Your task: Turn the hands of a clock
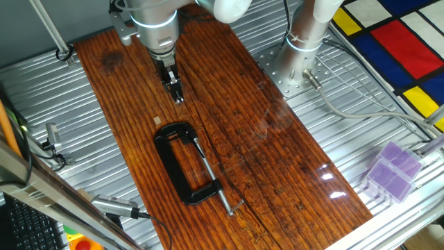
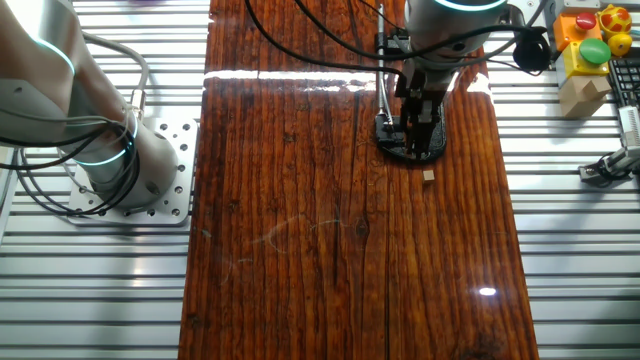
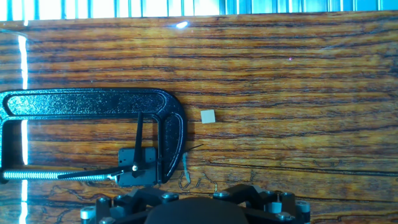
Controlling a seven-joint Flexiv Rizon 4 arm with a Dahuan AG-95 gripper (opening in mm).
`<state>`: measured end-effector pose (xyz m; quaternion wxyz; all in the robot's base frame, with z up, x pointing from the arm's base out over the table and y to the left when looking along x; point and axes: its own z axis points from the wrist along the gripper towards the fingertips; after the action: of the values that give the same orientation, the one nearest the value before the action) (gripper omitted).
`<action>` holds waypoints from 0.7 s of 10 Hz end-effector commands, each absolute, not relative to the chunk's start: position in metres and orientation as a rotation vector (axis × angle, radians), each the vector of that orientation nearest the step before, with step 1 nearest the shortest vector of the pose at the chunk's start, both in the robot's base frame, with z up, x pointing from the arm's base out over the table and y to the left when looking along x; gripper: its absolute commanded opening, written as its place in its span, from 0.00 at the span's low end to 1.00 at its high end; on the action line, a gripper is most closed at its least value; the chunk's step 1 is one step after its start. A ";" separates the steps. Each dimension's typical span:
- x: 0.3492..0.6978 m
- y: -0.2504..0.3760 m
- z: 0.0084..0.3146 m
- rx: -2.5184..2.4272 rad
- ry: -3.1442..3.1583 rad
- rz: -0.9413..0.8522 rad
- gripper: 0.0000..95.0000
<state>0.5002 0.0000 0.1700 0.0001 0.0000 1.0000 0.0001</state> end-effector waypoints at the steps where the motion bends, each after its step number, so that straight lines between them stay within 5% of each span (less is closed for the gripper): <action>1: 0.500 0.000 0.170 -0.254 3.153 0.154 0.00; 7: 0.500 0.000 0.170 -0.265 3.162 0.141 0.00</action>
<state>0.5011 -0.0002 0.1696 -0.0168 -0.0798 0.9958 0.0428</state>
